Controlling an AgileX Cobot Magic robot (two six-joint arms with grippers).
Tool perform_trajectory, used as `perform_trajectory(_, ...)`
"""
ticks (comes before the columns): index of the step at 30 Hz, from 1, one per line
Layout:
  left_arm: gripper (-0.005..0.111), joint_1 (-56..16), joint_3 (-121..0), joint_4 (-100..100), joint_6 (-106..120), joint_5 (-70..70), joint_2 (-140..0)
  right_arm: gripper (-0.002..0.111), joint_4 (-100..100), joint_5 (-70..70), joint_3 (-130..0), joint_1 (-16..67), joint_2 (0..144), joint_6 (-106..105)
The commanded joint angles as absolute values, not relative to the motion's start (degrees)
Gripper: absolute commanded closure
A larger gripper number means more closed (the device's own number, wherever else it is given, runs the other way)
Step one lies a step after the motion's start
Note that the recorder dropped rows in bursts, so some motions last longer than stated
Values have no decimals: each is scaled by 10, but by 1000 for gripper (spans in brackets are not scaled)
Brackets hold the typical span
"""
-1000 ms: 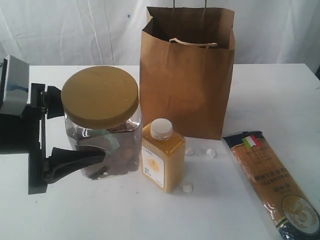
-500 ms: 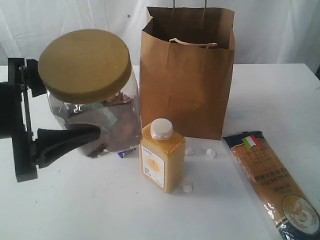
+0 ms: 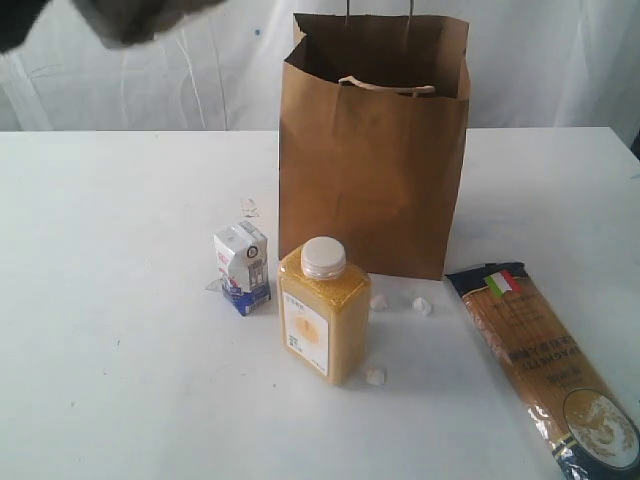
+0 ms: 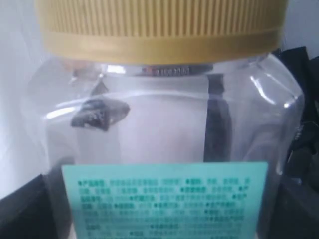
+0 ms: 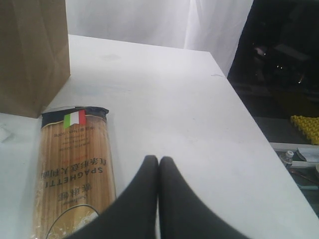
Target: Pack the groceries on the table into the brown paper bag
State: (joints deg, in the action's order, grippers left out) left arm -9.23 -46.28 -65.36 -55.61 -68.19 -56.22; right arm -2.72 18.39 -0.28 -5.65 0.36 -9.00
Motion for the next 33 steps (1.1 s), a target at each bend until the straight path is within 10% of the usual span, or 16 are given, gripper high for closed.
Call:
perform_trajectory(1, 107, -93, -517, -636, -581, -607, -554, 108, -28, 179, 0, -60, 0, -89)
perform_trajectory(14, 107, -100, -678, -631, -658, -603, -666, 108, -28, 179, 0, -60, 0, -89)
perform_trajectory(23, 107, -352, -881, -919, -744, -332, -855, 108, -28, 179, 0, -60, 0, -89)
perform_trajectory(33, 107, -384, -990, -999, -819, -309, -953, 108, -28, 179, 0, -60, 0, -89)
